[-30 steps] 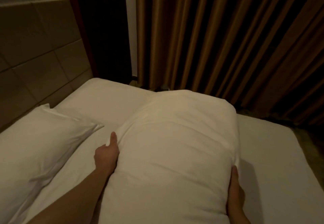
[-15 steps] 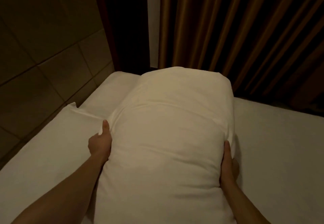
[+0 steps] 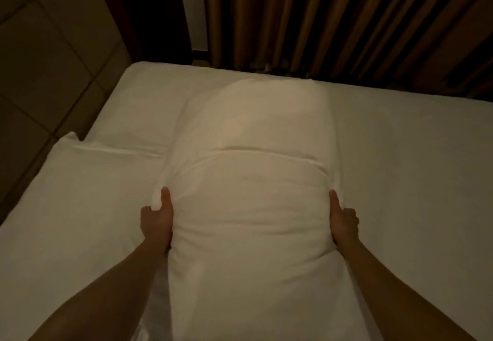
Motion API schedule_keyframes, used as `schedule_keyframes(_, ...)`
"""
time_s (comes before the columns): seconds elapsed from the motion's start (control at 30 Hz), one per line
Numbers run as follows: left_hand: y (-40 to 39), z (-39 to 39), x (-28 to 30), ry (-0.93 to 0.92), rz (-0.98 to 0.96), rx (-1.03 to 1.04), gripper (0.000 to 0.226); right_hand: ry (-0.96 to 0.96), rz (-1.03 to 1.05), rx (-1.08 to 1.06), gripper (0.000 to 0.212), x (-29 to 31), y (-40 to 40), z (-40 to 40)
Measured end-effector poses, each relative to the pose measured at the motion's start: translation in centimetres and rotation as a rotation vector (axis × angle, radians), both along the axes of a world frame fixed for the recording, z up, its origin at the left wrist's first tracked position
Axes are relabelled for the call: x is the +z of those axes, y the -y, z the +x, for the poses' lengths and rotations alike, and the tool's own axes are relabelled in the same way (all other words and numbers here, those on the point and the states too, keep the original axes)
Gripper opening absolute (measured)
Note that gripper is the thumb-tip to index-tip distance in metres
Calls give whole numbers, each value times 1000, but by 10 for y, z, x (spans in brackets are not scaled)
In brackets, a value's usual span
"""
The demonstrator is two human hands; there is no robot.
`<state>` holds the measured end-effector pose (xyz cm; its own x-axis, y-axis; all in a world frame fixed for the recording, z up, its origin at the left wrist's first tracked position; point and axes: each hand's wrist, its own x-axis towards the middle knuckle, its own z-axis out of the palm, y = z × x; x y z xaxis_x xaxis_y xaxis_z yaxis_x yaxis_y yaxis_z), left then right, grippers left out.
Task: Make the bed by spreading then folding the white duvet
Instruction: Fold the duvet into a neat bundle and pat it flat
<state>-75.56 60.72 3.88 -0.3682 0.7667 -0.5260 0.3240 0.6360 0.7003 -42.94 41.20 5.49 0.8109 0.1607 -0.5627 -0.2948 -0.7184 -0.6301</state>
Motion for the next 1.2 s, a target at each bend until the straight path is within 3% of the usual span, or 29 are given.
schedule_keyframes(0.07,-2,13,24,-52,60,-22,102,186,-32,106,112,21,-5,-7)
schedule_keyframes(0.17,-10,48,66,-48,323,-335,108,511,73,424,106,60,-29,-38)
schedule_keyframes(0.27,-14,88,90,-202,590,-808,88,744,90,755,88,74,-65,-74)
schedule_keyframes(0.33,-8,108,86,-376,595,-1057,75,838,11,965,79,67,-82,-88)
schedule_keyframes(0.4,0,118,64,-541,563,-1172,64,853,-84,1079,76,49,-87,-88)
schedule_keyframes(0.53,5,119,28,-675,566,-1222,64,833,-238,1028,85,10,-77,-58)
schedule_keyframes(0.77,-60,121,40,-736,462,-1363,96,759,-388,895,93,0,-86,7)
schedule_keyframes(0.83,-84,142,47,-705,511,-1366,94,819,-297,829,89,13,-115,12)
schedule_keyframes(0.93,-118,189,48,-655,622,-1342,81,873,-217,891,79,20,-175,17)
schedule_keyframes(1.2,-153,222,-8,-807,550,-1375,87,746,-409,911,91,-40,-211,56)
